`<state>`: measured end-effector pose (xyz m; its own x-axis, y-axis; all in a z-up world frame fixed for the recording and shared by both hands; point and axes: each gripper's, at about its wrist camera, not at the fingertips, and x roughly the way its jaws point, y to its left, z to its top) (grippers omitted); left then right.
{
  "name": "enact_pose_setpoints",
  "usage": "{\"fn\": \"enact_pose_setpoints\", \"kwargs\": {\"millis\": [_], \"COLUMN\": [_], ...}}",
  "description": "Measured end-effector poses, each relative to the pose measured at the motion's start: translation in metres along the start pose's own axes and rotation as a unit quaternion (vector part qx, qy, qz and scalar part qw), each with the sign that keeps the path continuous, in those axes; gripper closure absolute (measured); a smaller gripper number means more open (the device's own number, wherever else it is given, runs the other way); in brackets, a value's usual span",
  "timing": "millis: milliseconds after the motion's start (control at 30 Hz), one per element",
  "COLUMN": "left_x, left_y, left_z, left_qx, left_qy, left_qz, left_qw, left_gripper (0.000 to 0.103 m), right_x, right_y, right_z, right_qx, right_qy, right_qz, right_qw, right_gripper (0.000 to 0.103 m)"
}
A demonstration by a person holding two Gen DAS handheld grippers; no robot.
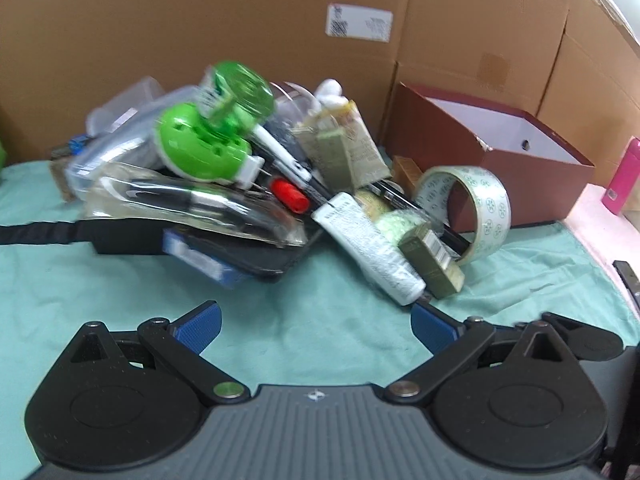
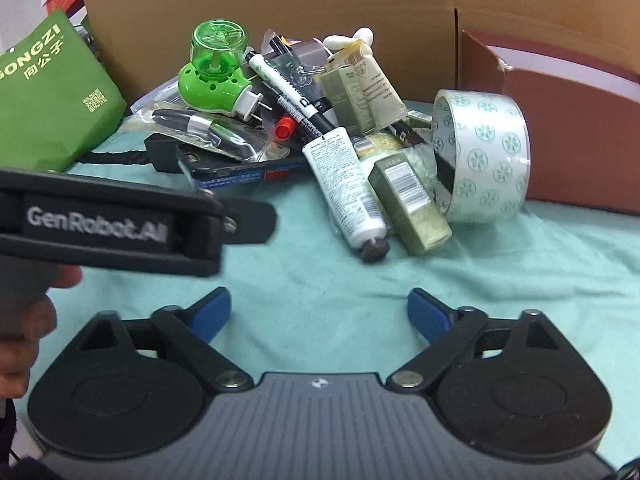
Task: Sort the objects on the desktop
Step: 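Reach the left tool toward the white cream tube in the pile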
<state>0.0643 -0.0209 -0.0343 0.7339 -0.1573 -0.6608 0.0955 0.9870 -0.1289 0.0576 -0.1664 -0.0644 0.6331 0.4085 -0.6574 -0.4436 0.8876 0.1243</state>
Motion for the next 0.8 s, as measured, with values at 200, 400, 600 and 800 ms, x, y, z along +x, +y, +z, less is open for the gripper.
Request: {"fn": "enact_pose_setpoints", "kwargs": {"millis": [200, 400, 600, 800], "left_x": [0.024, 0.050, 0.057, 0.059], "left_y": [-0.006, 0.004, 0.008, 0.007], "left_z": [0.013, 0.019, 0.023, 0.028], "left_qx": [-0.013, -0.060, -0.084, -0.106], "left_qy": [0.005, 0.033, 0.032, 0.035], "left_qz": [-0.041, -0.058, -0.068, -0.065], "left_qw": [0.9991, 0.9959, 0.9936, 0.9917], "left_gripper": [0.005, 0.025, 0.019, 0.019], "right_x": [0.011, 0.016, 0.015, 0.027], "right_y": [-0.006, -0.012, -0.010, -0.010], "right_z": [0.011, 0.015, 0.019, 0.025], "right_qx": [-0.039, -0.040, -0.046, -0.037], "right_qy": [-0.013, -0.028, -0.049, -0.043], "right_qz": [0.003, 0.009, -0.012, -0.004], "right_qw": [0.999, 0.999, 0.998, 0.998], "right_gripper": [0.045, 0.060, 0.059, 0.060]}}
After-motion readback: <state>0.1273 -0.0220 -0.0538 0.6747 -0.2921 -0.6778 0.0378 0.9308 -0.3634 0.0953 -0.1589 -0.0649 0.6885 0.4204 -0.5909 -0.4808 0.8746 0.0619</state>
